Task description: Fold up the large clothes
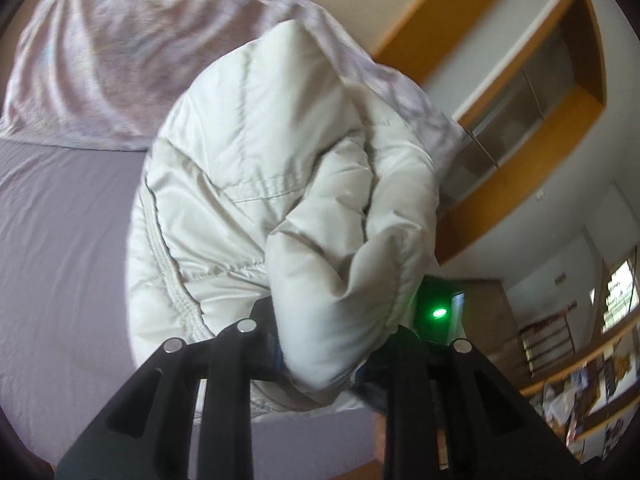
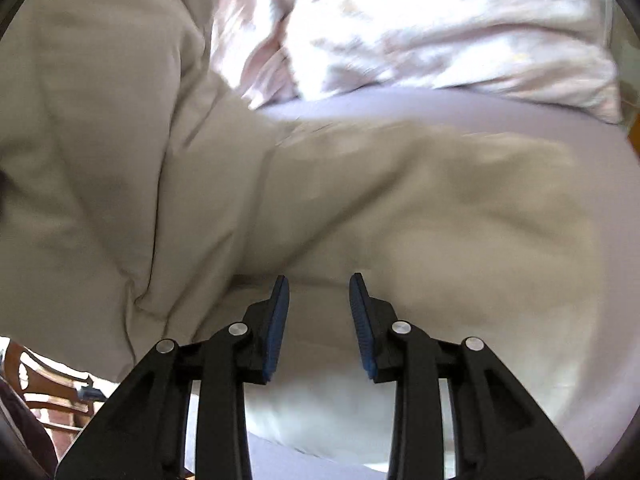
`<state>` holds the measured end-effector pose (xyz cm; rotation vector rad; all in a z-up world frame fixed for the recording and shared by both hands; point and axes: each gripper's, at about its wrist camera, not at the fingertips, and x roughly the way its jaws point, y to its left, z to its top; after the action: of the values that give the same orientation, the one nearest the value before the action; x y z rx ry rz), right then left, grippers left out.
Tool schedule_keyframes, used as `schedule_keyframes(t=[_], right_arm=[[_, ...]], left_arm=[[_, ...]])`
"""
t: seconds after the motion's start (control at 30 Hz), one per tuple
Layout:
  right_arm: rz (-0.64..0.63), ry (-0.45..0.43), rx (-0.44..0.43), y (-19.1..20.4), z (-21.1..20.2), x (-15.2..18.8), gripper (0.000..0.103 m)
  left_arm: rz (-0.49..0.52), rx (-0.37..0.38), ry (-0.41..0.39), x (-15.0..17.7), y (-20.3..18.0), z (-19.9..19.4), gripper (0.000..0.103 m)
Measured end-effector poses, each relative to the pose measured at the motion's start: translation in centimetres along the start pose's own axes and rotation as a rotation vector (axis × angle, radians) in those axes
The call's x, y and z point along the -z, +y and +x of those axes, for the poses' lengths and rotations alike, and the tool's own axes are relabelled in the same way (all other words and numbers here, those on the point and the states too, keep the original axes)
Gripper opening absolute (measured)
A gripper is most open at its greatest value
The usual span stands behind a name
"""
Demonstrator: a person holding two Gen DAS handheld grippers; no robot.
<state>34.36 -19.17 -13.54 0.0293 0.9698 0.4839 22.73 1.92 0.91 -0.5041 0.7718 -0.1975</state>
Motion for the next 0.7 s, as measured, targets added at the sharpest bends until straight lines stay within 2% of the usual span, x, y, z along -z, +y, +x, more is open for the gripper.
schedule_keyframes(t=[0.03,0.27,0.57,0.6,0.7], right_arm=[[0.009,-0.012,0.017,-1.0,-0.7,0.2,0.038],[0.152,-0.063,0.115,-10.0,-5.5,2.0,0.038],[0.271,-0.094,0.192,-16.3,-8.6,4.0,0.038],[0.284,-0.097,0.196,-16.9,-8.9,4.1,0.038],[0.322,-0.118,0.203,-18.1,-10.4,4.6,0.038]], left_arm=[[0.014,0.004,0.012,0.4,-0.9,0.6,0.023],[0.077,0.047,0.135,3.1,-6.4,6.1,0.023],[0.180,0.023,0.280,6.7,-12.0,11.8,0.026],[0.192,0.021,0.285,6.6,-12.5,12.2,0.032],[0.213,0.058,0.291,6.5,-14.2,11.7,0.060]])
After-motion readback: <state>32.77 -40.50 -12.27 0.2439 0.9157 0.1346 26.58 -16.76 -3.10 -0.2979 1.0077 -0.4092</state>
